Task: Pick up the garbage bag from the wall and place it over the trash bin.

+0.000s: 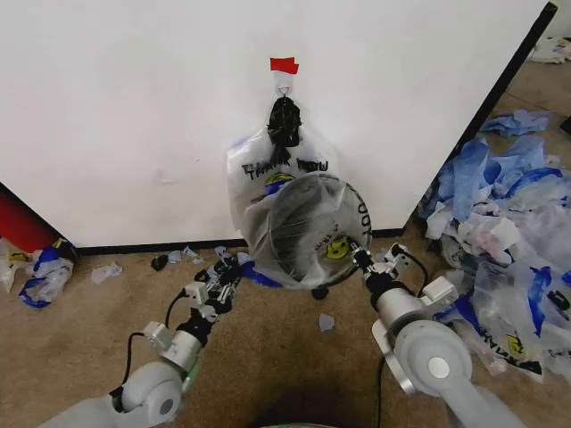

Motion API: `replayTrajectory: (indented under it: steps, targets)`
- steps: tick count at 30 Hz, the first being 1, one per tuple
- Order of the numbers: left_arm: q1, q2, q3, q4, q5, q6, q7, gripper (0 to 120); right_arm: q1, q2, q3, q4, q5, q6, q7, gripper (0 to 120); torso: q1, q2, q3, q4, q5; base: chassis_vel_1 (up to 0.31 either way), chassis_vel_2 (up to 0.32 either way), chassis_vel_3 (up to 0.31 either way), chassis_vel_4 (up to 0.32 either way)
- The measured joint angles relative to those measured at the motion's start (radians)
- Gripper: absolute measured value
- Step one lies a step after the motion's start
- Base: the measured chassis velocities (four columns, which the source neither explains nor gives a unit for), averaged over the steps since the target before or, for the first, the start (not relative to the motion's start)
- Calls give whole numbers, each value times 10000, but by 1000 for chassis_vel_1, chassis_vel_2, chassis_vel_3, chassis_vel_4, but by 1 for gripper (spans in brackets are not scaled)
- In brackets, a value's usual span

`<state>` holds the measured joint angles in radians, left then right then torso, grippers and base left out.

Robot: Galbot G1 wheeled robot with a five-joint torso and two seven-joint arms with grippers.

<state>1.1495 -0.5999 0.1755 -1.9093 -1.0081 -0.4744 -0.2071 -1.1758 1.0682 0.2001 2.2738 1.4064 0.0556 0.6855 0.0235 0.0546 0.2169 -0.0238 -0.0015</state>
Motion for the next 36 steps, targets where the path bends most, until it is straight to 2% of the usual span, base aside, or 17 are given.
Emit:
replayTrajectory:
  steps: [2,6,9,10,12,16,18,19,22,23,24,26,27,30,34,36]
  targets:
    - [92,26,-91,1,46,-6,-35,46,20,2,16,-26,12,7,-1,0,0,0,0,1,0,0,0,0,0]
    - [482,98,-541,-164,152,-14,-105,65,76,120,21,-173,42,7,11,0,0,0,0,4,5,0,0,0,0]
    - [311,-167,-621,-197,158,-10,-292,76,67,162,-33,-179,28,-42,31,0,0,0,1,3,-1,0,0,0,0]
    - [311,-167,-621,-197,158,-10,-292,76,67,162,-33,-179,28,-42,31,0,0,0,1,3,-1,0,0,0,0]
    - [155,-241,-704,-366,16,53,-487,86,71,138,-128,-250,-161,-26,-16,0,0,0,0,-3,-2,0,0,0,0]
    - [802,337,-1181,-787,18,249,-571,99,111,96,-421,-579,-964,203,-329,0,1,0,1,0,8,0,0,0,0]
    - [1252,538,-1447,-881,164,258,-605,100,136,112,-533,-674,-1341,274,-382,0,0,0,0,4,3,0,0,0,0]
    - [1526,662,-1601,-953,295,259,-694,100,143,128,-635,-760,-1704,337,-416,0,0,0,0,14,2,0,0,0,0]
    - [1843,931,-1914,-1290,397,296,-1009,100,76,124,-790,-899,-2348,435,-475,0,0,0,0,12,0,0,0,0,0]
    - [1813,1303,-2331,-2488,142,834,-1392,100,8,83,-1220,-1100,-3511,576,-360,0,0,0,0,-3,4,0,0,0,0]
    - [1746,1430,-2389,-3003,55,1090,-1560,100,7,62,-1440,-1192,-3975,590,-285,0,0,0,0,-4,8,0,0,0,0]
    - [1671,1633,-2465,-3894,-85,1562,-1741,100,40,34,-1875,-1360,-4793,591,-91,0,0,0,0,-2,4,0,0,0,0]
    - [1671,1633,-2465,-3894,-85,1562,-1741,100,40,34,-1875,-1360,-4793,591,-91,0,0,0,0,-2,4,0,0,0,0]
    - [1541,1929,-2468,-4993,-651,2049,-1767,100,163,-13,-2660,-1647,-5897,553,191,0,0,0,0,6,6,0,0,0,0]
    - [1297,2067,-2215,-5292,-1318,2168,-1338,100,352,-29,-3238,-1945,-6714,558,255,0,0,0,0,2,1,0,0,0,0]
    - [996,2044,-1890,-5305,-1765,2170,-1024,94,514,62,-3523,-2211,-7327,627,310,0,0,0,0,3,2,0,0,0,0]
